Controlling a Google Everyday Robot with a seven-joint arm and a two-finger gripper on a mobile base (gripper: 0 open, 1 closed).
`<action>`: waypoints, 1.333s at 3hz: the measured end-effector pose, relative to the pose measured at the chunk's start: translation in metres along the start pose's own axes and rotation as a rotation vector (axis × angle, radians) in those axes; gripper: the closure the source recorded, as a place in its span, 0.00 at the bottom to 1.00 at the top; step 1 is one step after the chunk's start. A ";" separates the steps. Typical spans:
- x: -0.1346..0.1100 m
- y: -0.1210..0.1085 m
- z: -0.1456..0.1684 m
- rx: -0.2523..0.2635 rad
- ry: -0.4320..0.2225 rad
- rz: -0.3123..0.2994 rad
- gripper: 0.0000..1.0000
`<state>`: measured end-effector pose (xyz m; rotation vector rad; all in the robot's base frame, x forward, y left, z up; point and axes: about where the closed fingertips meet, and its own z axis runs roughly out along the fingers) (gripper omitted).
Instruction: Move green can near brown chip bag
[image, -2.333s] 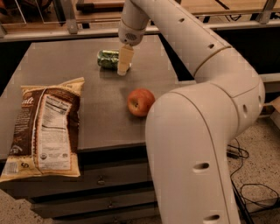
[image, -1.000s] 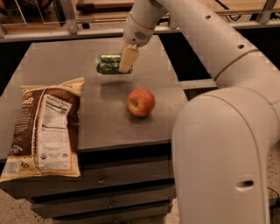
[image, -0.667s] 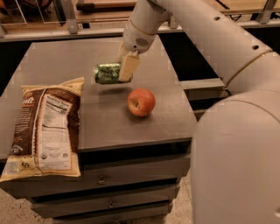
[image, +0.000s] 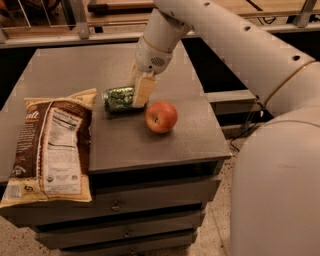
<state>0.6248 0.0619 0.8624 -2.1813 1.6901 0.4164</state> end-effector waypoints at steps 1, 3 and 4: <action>-0.001 -0.002 0.004 0.000 -0.003 -0.001 0.23; -0.002 -0.003 0.007 -0.001 -0.005 -0.002 0.00; -0.004 -0.005 0.010 -0.009 -0.023 -0.007 0.00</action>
Offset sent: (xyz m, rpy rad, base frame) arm 0.0007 0.0017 -0.0016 0.0015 0.0001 0.0007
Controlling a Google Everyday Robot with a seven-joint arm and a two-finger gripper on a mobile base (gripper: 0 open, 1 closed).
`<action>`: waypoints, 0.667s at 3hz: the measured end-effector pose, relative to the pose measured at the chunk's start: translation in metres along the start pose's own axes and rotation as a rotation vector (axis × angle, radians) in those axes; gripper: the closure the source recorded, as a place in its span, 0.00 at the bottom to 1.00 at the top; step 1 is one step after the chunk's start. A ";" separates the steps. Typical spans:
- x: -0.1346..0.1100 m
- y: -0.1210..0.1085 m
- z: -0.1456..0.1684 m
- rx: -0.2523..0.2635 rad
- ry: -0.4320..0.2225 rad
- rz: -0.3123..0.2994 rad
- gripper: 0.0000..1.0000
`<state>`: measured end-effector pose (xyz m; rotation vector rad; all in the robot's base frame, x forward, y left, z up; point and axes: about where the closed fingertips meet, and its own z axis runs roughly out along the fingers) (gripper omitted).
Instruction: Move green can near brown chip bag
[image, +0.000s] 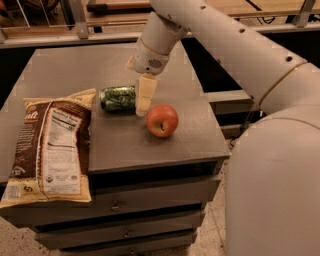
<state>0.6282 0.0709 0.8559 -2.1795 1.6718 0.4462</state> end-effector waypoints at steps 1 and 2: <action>-0.012 -0.004 -0.009 0.017 -0.015 -0.017 0.00; -0.021 -0.005 -0.023 0.041 -0.012 -0.027 0.00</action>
Offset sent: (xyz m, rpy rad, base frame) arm -0.0032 0.0056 0.0552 0.0244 -0.0779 0.0012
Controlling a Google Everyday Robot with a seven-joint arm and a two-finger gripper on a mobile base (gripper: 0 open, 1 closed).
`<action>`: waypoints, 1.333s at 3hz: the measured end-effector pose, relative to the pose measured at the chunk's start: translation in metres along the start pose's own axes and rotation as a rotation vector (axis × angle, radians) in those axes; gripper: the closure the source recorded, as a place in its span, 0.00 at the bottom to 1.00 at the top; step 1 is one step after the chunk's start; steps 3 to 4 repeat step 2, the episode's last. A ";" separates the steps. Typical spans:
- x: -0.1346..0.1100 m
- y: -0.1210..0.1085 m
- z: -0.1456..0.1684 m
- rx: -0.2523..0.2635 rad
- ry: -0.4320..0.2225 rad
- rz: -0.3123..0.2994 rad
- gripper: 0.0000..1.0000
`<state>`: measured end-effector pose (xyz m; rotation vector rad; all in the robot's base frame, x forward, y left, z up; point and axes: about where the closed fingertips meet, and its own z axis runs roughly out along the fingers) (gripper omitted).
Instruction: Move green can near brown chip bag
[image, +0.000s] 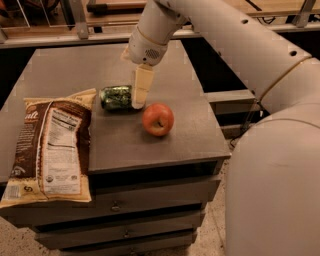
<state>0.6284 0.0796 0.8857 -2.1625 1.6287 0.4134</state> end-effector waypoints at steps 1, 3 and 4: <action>-0.004 0.016 -0.058 0.099 -0.017 0.011 0.00; -0.004 0.016 -0.058 0.099 -0.017 0.011 0.00; -0.004 0.016 -0.058 0.099 -0.017 0.011 0.00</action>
Offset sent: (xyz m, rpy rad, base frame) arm -0.0261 -0.0529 0.0744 0.0700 -0.0997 -0.0874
